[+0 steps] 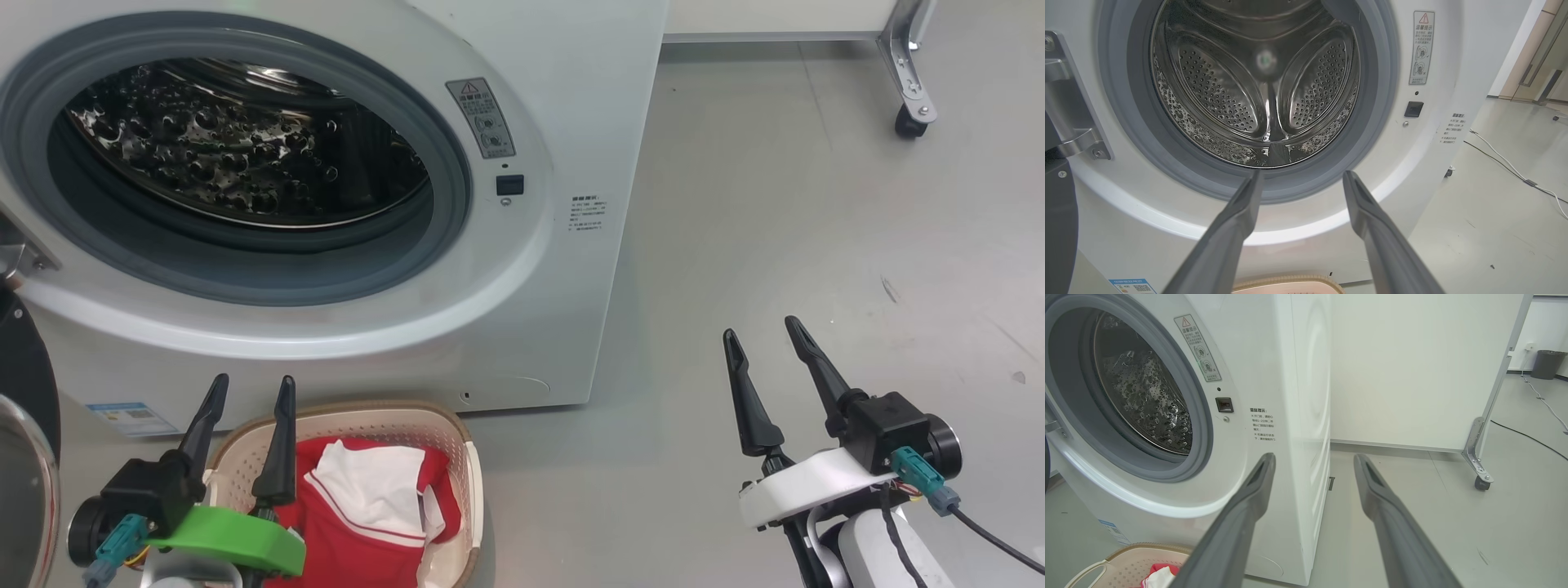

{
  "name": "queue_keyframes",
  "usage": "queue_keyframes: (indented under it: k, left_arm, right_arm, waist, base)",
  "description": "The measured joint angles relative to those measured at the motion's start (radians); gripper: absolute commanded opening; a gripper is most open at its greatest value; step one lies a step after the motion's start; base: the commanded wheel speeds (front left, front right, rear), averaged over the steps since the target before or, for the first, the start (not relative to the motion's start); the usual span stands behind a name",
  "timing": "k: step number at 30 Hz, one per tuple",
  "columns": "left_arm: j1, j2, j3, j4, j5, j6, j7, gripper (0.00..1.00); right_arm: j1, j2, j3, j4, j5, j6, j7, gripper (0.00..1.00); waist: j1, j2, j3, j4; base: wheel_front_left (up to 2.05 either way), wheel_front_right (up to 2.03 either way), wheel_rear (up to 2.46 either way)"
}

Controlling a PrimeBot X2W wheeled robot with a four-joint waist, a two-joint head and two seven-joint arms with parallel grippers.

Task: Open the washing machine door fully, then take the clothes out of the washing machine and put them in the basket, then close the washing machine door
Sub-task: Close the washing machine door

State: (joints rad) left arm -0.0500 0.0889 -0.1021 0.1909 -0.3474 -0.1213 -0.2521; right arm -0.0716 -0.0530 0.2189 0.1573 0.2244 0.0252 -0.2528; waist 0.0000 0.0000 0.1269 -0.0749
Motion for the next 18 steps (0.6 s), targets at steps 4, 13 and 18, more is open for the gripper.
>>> queue_keyframes:
  k: [4, 13, 18]
  left_arm:
    - [0.000, -0.002, 0.001, 0.000, 0.000, 0.000, 0.000, 1.00]
    - [0.000, -0.003, 0.002, 0.000, 0.000, 0.000, 0.000, 1.00]
    - [0.000, -0.004, 0.007, 0.002, 0.000, 0.000, 0.000, 1.00]
  right_arm:
    - [0.000, 0.000, -0.002, 0.000, 0.000, 0.000, 0.000, 1.00]
    - [0.000, 0.002, -0.002, 0.004, 0.000, 0.002, 0.000, 1.00]
    - [0.000, 0.003, -0.002, 0.007, 0.000, 0.005, 0.000, 1.00]
  waist:
    - [0.0000, 0.0000, 0.001, 0.000]
    - [0.0000, 0.0000, 0.003, 0.002]
    - [0.0000, 0.0000, 0.003, 0.003]
  base:
    - [-0.92, 1.10, -0.18]
    - [-1.18, 1.31, -0.13]
    - [-1.46, 1.60, -0.14]
